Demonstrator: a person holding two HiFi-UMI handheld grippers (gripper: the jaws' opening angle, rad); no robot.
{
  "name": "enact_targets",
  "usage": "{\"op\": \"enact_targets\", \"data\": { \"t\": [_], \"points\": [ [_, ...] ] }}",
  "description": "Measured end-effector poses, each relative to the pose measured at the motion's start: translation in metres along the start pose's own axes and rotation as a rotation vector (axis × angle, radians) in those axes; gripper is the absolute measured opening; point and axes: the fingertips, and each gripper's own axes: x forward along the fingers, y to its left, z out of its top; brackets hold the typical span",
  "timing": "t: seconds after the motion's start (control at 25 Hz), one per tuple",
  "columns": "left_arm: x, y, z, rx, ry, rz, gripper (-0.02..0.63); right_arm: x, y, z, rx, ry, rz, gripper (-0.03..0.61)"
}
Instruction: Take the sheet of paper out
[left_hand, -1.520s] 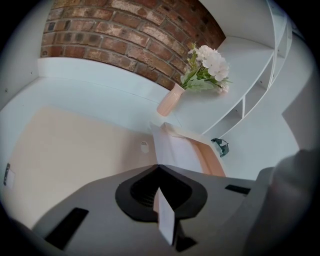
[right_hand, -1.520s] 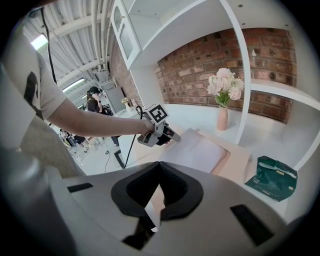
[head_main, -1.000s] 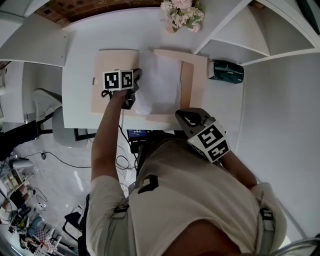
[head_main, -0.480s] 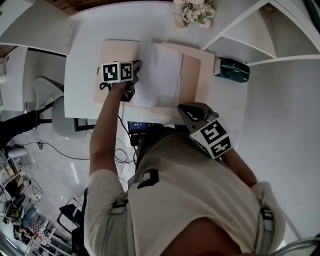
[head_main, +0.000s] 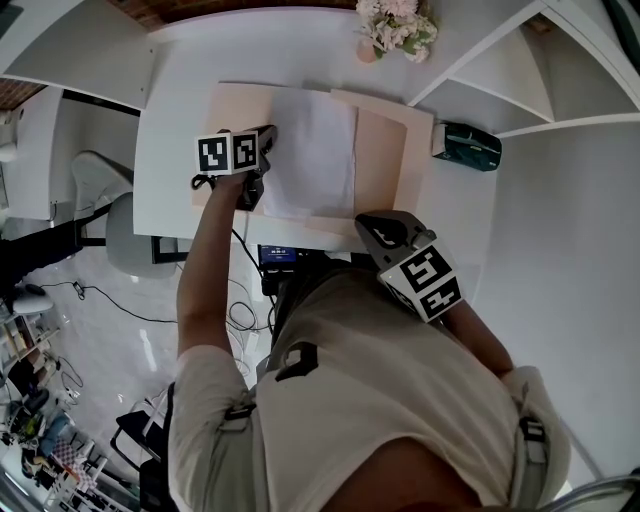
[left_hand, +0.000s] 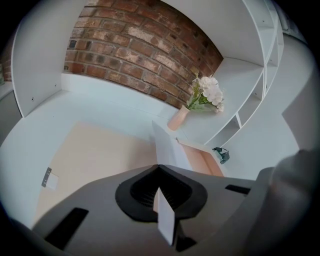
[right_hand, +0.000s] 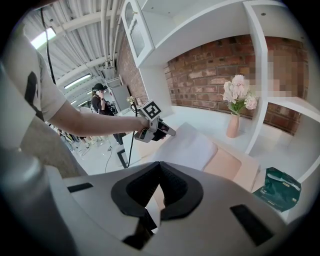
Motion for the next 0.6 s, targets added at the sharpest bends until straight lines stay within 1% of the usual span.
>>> {"op": "enact_targets", "data": {
  "t": [0.32, 0.6],
  "points": [
    [-0.018, 0.006, -0.003, -0.022, -0.032, -0.008, 0.015, 0.000, 0.005, 0.000, -0.016, 0.002, -0.003, 0.018],
    [-0.041, 0.026, -0.004, -0.046, -0.093, 0.046, 0.015, 0.001, 0.008, -0.002, -0.051, 0.008, -0.018, 0.018]
  ]
}}
